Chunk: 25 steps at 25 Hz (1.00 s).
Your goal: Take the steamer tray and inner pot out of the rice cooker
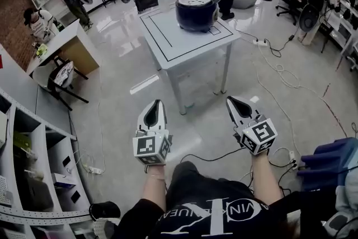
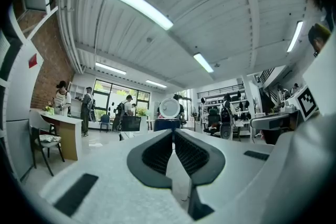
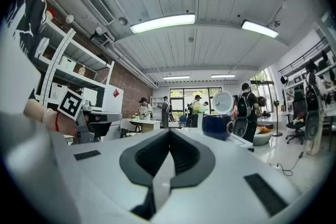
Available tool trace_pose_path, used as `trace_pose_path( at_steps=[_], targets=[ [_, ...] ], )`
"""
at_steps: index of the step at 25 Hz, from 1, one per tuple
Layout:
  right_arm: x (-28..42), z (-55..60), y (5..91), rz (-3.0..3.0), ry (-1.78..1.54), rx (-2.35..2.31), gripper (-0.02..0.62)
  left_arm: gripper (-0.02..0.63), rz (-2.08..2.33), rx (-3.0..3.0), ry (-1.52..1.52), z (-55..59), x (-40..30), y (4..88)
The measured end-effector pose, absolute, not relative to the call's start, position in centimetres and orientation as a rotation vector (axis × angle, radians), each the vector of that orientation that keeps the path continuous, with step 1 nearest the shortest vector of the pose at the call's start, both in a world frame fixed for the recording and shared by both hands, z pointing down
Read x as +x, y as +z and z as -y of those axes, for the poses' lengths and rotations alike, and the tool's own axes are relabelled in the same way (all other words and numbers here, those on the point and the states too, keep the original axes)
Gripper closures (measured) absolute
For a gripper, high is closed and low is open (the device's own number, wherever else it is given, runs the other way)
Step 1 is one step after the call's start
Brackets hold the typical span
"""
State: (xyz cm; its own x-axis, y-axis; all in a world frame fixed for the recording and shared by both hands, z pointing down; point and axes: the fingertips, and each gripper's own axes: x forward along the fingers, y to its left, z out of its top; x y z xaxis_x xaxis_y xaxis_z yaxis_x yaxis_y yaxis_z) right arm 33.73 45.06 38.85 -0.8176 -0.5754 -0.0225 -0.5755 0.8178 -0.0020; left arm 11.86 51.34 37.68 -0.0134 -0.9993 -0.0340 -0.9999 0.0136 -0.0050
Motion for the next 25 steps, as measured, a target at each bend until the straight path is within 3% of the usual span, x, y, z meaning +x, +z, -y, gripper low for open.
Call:
trace_pose_path(
  at_steps=[8, 13, 25],
  targets=[
    [34.0, -42.8, 39.3, -2.953, -0.025, -0.993, 0.596, 0.582, -2.217, -2.187, 0.018, -49.3, 11.3, 37.9],
    [34.5, -39.9, 38.9, -2.898, -0.079, -1.018, 0.498, 0.498, -2.190, -2.220, 0.055, -46.5, 11.2, 37.7],
    [30.8, -28.1, 39.4, -2.891, -0.141, -1.079, 0.460, 0.482, -2.133, -2.331, 0.071, -32.9, 7.6, 38.5]
  ],
)
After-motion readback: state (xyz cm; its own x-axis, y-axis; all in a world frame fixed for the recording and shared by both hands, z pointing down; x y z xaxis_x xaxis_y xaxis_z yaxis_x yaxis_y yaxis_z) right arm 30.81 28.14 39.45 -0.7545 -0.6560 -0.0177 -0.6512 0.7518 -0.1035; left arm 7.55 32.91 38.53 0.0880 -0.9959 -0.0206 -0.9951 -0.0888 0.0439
